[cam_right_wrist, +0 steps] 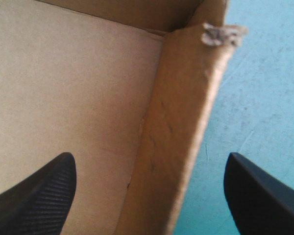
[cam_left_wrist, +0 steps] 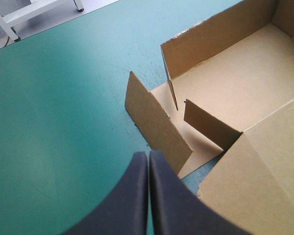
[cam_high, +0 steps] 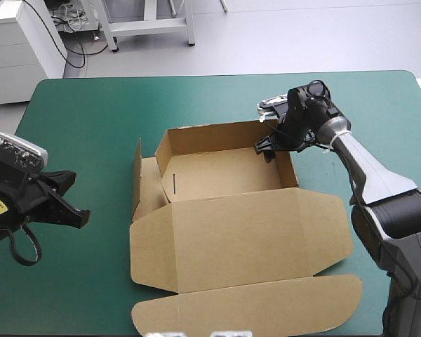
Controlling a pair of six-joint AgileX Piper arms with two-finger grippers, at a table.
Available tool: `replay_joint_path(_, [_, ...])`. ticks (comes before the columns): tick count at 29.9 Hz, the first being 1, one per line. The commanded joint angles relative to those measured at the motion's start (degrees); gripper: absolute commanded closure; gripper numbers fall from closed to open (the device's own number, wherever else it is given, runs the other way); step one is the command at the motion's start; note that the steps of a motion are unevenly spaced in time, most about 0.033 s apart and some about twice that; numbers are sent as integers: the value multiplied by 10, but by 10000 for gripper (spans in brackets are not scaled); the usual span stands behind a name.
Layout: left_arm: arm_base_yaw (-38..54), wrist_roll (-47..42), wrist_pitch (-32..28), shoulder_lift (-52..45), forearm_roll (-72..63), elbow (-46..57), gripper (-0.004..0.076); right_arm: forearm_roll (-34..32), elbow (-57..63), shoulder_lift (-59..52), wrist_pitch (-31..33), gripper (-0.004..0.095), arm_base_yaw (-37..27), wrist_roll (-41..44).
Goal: Fold the box
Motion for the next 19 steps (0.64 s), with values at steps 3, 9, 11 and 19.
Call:
replay_joint_path(3, [0,-2,-27,-1,-11,-16,732,2,-17,-25,-11,293,-1,1])
replay_joint_path(9, [0,-2,-26,-1,-11,-16,732,2,-17,-23,-11,559,-1,0])
replay_joint_path(11, [0,-2,-26,-1,-11,-16,732,2,-17,-21,-11,663,-1,-1])
replay_joint_path(19, [0,-2,-26,-1,-11,-16,732,-1,-17,-19,-11,929,-1,-1])
